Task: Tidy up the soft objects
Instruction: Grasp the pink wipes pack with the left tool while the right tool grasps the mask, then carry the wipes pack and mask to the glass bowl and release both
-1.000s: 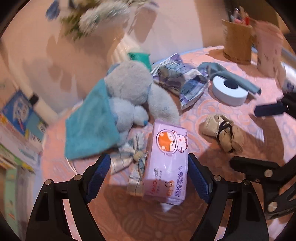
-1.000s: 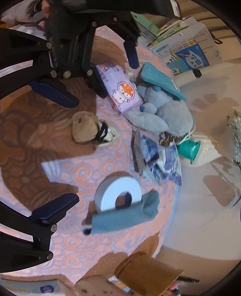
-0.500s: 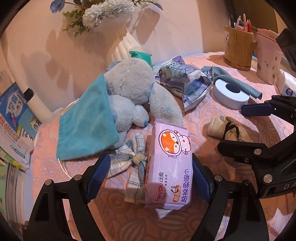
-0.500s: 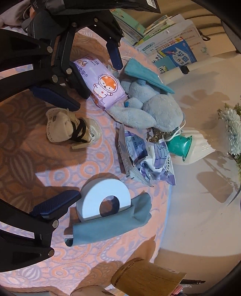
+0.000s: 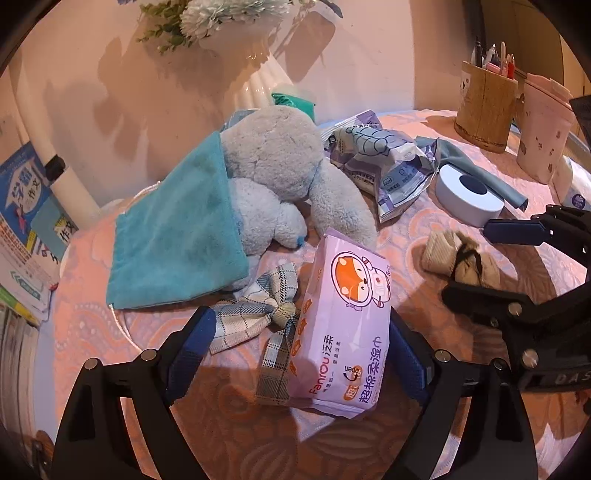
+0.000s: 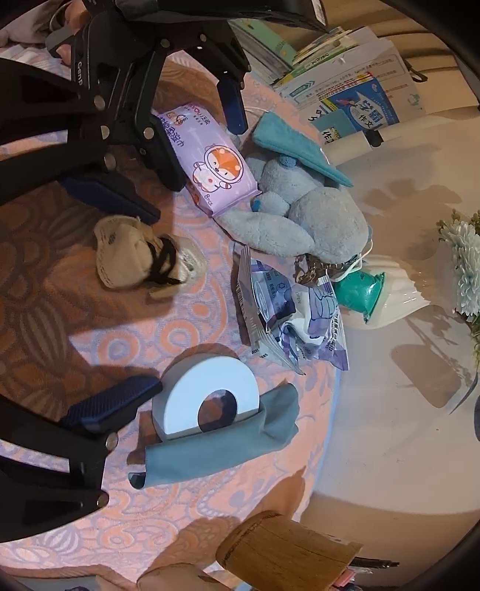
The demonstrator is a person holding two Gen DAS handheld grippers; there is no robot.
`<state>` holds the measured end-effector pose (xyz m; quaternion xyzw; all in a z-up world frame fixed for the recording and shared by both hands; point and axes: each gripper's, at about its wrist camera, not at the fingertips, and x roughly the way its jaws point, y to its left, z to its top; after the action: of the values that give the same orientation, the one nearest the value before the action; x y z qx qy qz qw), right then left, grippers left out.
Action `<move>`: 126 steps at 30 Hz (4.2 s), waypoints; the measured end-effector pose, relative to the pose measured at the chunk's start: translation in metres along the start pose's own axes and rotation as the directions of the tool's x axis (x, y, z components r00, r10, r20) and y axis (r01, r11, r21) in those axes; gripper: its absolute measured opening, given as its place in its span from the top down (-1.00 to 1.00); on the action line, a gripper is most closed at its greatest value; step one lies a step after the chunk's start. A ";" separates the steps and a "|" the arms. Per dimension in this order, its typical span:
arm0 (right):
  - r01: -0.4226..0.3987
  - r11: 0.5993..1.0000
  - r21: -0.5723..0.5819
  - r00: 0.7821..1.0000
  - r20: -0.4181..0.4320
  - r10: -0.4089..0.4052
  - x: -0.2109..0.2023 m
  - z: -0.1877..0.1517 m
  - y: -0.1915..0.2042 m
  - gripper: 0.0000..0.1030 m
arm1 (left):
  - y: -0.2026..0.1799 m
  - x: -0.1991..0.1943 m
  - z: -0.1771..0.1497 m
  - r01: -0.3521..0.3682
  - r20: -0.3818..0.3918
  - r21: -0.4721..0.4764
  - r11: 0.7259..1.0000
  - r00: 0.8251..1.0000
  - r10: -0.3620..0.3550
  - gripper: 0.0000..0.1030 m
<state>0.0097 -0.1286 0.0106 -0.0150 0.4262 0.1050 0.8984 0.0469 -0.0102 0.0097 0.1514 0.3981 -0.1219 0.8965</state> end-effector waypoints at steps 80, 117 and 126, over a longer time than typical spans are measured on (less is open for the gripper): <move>-0.395 0.857 0.330 0.861 0.458 0.220 -0.143 -0.102 -0.128 0.44 | -0.114 -0.093 0.033 0.295 0.199 -0.194 0.936 0.946 -0.257 0.29; -0.108 0.859 0.500 0.908 0.402 -0.119 -0.216 -0.025 -0.402 0.44 | -0.351 -0.086 0.195 0.473 0.243 0.197 0.858 0.825 -0.511 0.29; -0.050 0.854 0.518 0.959 0.264 -0.104 -0.183 0.002 -0.433 -0.69 | -0.385 -0.066 0.212 0.478 0.180 0.270 0.836 0.828 -0.531 -0.63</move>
<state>-0.0142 -0.5834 0.1249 0.2372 0.3059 -0.0260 0.9217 0.0168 -0.4377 0.1273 0.1188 0.2934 -0.4154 0.8528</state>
